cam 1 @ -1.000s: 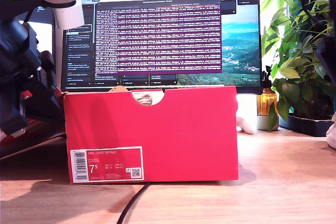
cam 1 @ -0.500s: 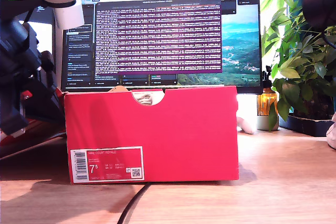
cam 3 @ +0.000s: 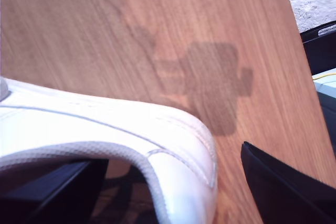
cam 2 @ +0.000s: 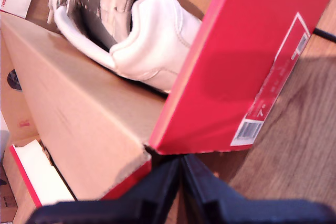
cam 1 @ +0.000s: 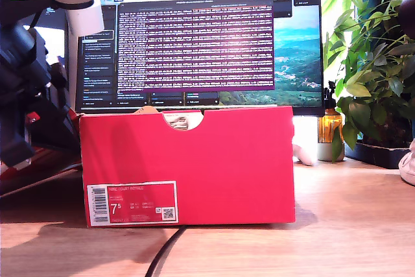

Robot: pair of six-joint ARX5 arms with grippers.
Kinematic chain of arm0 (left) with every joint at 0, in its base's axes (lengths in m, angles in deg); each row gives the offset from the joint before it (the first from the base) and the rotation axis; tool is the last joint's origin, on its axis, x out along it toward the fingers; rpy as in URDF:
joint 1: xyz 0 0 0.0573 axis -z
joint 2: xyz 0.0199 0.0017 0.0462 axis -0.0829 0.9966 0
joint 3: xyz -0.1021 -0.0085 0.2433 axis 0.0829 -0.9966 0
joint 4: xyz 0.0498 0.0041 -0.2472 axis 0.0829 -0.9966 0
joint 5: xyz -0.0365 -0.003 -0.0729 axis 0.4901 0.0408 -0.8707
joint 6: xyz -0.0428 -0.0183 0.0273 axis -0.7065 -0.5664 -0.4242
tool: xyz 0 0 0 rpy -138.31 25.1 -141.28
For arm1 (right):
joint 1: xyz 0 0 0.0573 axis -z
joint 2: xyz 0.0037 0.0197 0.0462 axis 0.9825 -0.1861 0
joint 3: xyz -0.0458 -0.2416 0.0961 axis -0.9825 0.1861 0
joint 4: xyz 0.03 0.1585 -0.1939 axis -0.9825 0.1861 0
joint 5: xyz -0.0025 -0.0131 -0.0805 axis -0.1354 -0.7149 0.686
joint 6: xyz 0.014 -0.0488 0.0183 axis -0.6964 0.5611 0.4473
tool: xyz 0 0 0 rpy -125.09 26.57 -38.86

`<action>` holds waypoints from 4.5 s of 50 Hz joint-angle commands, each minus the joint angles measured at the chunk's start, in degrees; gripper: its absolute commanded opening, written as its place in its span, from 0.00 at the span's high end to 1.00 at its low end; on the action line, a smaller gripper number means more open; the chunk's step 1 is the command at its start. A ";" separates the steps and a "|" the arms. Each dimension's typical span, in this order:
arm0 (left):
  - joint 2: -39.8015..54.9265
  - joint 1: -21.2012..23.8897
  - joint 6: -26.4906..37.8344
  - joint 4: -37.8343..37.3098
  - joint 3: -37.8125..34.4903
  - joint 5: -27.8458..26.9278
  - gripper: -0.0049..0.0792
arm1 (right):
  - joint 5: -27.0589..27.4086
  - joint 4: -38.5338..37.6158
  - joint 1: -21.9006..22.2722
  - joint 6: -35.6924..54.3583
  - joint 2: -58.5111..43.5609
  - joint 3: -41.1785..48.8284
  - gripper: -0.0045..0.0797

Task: Pack the white shoes by picking the first shoe and placing it inside the red shoebox, left side, then picking and rotating the second shoe and placing it in the shoebox

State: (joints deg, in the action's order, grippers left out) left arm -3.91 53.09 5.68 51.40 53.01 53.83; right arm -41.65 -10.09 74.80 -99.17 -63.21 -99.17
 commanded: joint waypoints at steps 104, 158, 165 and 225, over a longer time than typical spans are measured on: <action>0.50 0.04 -0.55 0.74 0.61 -0.52 0.96 | -3.96 18.51 4.11 99.12 -0.24 -26.56 0.96; 0.50 0.04 -0.55 0.74 0.61 -0.52 0.96 | -17.20 -29.62 -14.49 166.00 -5.38 -43.63 0.96; 0.50 0.04 -0.55 0.74 0.61 -0.55 0.96 | -13.53 -32.59 -16.04 171.88 -8.17 -43.63 0.96; 0.50 0.04 -0.55 0.70 0.61 -0.55 0.96 | -7.96 -25.18 -24.04 184.87 -24.39 -43.63 0.96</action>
State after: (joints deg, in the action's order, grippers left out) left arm -3.91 53.09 5.68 51.40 53.01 53.57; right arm -49.50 -34.66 51.42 85.82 -85.37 -141.22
